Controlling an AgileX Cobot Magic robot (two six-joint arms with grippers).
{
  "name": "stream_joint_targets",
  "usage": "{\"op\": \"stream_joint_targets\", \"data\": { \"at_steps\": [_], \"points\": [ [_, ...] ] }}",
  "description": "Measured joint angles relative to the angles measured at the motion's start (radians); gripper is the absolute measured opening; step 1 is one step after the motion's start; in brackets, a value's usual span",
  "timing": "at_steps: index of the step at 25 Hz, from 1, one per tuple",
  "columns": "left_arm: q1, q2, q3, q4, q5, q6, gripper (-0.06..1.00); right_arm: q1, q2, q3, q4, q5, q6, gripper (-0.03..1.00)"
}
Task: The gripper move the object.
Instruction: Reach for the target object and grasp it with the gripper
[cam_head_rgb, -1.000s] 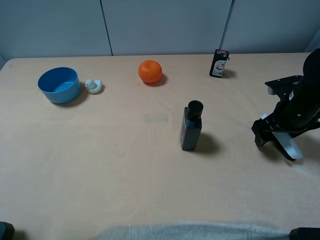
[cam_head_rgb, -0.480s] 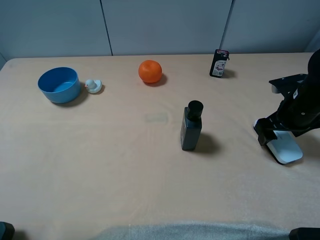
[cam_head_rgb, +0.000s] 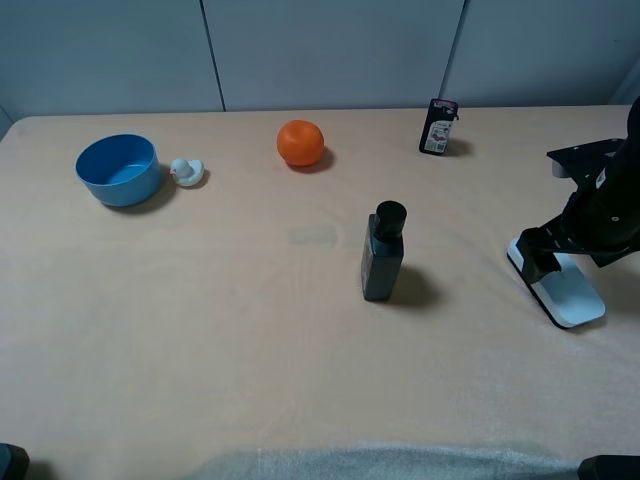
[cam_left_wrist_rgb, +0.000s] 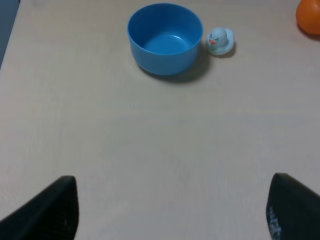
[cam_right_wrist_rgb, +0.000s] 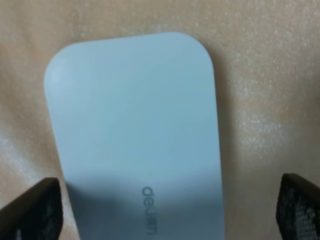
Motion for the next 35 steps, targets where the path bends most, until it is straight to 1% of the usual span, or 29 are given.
{"op": "stream_joint_targets", "data": {
  "at_steps": [15, 21, 35],
  "points": [
    [0.000, 0.000, 0.000, 0.000, 0.000, 0.000, 0.82, 0.000, 0.000, 0.000, 0.004, -0.008, 0.000, 0.65],
    [0.000, 0.000, 0.000, 0.000, 0.000, 0.000, 0.82, 0.000, 0.042, -0.001, 0.012, -0.009, 0.000, 0.65],
    [0.000, 0.000, 0.000, 0.000, 0.000, 0.000, 0.82, 0.000, 0.065, -0.001, 0.017, -0.011, 0.000, 0.65]
  ]
}}
